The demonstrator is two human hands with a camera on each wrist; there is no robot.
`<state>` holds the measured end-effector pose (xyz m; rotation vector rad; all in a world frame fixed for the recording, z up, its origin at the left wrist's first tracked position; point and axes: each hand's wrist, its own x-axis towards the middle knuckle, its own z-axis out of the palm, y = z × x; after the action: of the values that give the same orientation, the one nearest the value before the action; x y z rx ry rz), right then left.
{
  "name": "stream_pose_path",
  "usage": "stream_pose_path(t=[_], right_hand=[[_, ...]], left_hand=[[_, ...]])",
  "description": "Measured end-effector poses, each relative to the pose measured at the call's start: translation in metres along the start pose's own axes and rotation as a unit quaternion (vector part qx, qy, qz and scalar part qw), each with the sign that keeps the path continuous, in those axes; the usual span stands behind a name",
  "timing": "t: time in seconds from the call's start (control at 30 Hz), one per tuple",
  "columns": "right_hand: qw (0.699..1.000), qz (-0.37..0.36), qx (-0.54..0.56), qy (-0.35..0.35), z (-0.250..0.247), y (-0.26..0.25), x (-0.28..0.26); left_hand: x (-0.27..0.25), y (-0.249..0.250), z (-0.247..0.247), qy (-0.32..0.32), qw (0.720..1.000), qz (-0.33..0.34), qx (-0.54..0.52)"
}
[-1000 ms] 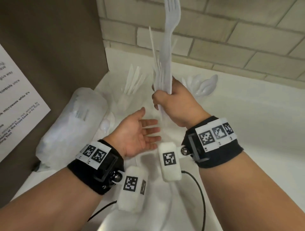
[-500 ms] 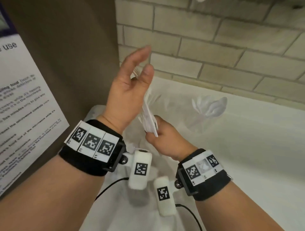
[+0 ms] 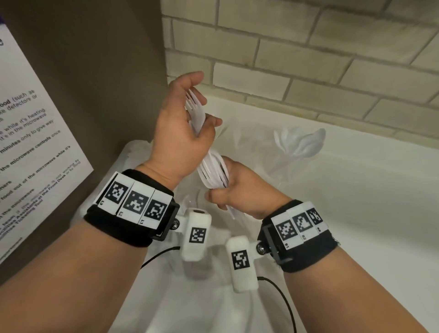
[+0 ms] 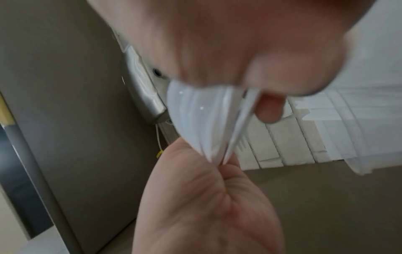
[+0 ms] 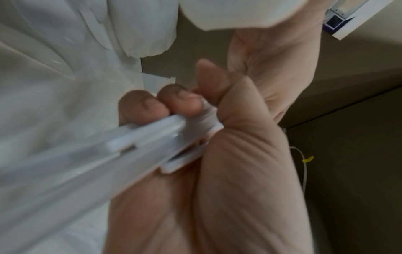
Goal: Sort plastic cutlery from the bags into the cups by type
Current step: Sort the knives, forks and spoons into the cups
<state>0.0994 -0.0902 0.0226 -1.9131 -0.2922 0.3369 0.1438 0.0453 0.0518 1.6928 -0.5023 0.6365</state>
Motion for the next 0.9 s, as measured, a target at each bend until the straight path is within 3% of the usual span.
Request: stream_pose_path(t=[0.27, 0.47, 0.57, 0.6, 0.67, 0.77, 0.83, 0.9], right_hand=[[0.998, -0.039, 0.037, 0.025, 0.0, -0.01, 0.004], [0.996, -0.018, 0.059, 0.066, -0.001, -0.005, 0.01], [0.987, -0.041, 0.078, 0.133, -0.009, -0.011, 0.011], [0.981, -0.051, 0.105, 0.156, -0.013, -0.014, 0.011], [0.961, -0.079, 0.195, 0.18, -0.021, -0.018, 0.015], [0.927, -0.116, 0.297, 0.195, -0.027, -0.023, 0.022], [0.915, -0.131, 0.328, 0.197, -0.028, -0.027, 0.024], [0.915, -0.128, 0.332, 0.191, -0.026, -0.025, 0.023]], left_hand=[[-0.014, 0.001, 0.011, -0.025, 0.998, 0.045, 0.033], [-0.016, 0.006, 0.01, -0.11, 0.986, -0.062, -0.111], [-0.02, 0.003, 0.007, -0.067, 0.969, -0.126, -0.203], [-0.022, 0.001, 0.007, -0.036, 0.951, -0.184, -0.245], [-0.025, -0.008, 0.009, 0.003, 0.888, -0.348, -0.302], [-0.034, -0.019, 0.016, -0.097, 0.774, -0.545, -0.308], [-0.037, -0.019, 0.019, -0.131, 0.703, -0.615, -0.334], [-0.037, -0.016, 0.022, -0.098, 0.654, -0.62, -0.422]])
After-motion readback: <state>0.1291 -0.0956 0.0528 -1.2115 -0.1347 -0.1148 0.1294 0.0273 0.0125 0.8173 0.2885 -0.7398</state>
